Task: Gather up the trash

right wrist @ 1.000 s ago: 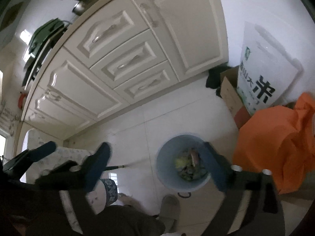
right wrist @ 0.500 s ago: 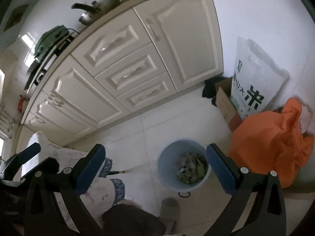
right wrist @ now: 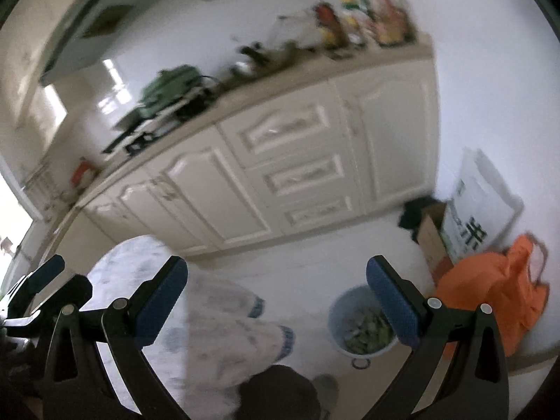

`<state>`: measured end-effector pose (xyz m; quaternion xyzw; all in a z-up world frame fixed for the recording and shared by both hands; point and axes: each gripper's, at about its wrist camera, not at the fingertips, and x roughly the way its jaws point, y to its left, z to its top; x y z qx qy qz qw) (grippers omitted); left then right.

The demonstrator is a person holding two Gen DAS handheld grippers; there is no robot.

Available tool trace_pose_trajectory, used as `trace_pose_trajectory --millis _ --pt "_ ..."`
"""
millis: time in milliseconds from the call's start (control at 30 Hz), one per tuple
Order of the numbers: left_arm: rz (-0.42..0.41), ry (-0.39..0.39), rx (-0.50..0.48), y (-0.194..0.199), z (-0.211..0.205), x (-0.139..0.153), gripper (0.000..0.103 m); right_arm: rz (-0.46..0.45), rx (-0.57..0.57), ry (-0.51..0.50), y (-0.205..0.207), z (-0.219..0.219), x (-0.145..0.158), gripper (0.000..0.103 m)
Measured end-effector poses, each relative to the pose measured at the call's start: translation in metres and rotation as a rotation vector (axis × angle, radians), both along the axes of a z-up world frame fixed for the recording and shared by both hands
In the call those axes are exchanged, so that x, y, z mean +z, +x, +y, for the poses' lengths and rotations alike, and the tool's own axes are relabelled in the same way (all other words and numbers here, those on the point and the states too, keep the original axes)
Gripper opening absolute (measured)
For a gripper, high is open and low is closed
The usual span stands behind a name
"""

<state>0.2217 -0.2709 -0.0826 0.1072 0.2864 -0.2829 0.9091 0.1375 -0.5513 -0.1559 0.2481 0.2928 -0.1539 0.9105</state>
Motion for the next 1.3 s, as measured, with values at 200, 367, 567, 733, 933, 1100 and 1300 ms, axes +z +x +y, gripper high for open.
trace_pose_trajectory --millis 200,367,567,733,933,1100,1300 --pt "-0.077 -0.037 0.166 -0.048 0.101 0.024 0.102 -0.072 0.122 -0.096 0.017 0.086 0.050 0.103" --pt "-0.139 -0.072 0.314 -0.097 0.180 0.039 0.102 -0.120 0.223 -0.167 0.029 0.158 0.076 0.103" --pt "-0.189 -0.084 0.446 -0.149 0.229 0.046 0.102 -0.154 0.327 -0.264 0.036 0.235 0.091 0.103" --pt "-0.206 -0.093 0.517 -0.196 0.255 0.051 0.102 -0.184 0.372 -0.305 0.029 0.274 0.103 0.103" --pt "-0.182 -0.107 0.572 -0.220 0.261 0.063 0.102 -0.185 0.415 -0.334 0.025 0.309 0.103 0.103" --pt "-0.187 -0.114 0.586 -0.219 0.263 0.070 0.102 -0.186 0.430 -0.346 0.022 0.321 0.102 0.103" --pt "-0.216 -0.100 0.607 -0.200 0.265 0.079 0.102 -0.192 0.409 -0.363 0.019 0.322 0.105 0.103"
